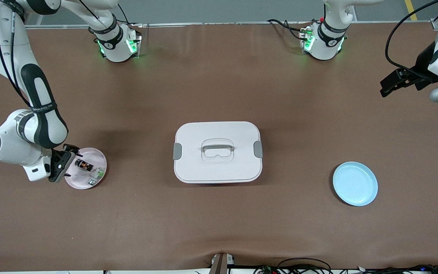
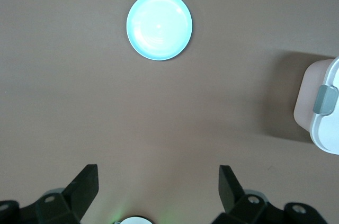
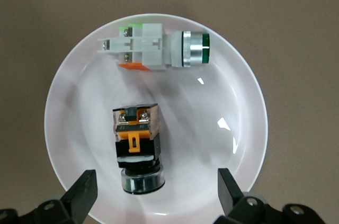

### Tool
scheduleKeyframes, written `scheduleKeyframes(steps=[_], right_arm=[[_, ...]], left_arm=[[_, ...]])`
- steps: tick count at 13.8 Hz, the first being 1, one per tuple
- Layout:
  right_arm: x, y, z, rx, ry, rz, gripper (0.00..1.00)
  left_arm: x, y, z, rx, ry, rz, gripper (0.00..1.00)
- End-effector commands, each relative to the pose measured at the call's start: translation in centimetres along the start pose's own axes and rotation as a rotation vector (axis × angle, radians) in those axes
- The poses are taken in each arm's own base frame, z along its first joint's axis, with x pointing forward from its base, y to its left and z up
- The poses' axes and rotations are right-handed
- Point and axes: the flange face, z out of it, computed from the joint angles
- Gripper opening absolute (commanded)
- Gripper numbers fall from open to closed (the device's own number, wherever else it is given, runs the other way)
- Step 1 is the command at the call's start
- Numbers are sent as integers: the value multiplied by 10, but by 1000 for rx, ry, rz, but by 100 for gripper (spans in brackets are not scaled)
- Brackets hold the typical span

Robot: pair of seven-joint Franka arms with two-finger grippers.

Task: Transfer orange switch to right arm and place
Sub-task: 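Open the right gripper and lift it off the switch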

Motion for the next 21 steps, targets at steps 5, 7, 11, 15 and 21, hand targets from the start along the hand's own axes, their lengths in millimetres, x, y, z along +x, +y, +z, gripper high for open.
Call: scheduleKeyframes(steps=[5, 7, 11, 15, 21], right_arm=[[36, -19, -25, 35, 29, 116, 100], [37, -24, -41, 18, 26, 229, 100], [37, -35, -56, 51, -57, 556, 100], [35, -47, -86, 55, -94, 854, 100], [33, -72, -157, -43, -75, 1236, 100]], left_arm=[[-4, 1, -7, 6, 1, -9, 100], [-4, 1, -7, 6, 2, -10, 100], [-3, 2, -5, 6, -1, -10, 100], [-2, 2, -4, 7, -2, -10, 100], [-2, 2, -3, 7, -4, -10, 100]])
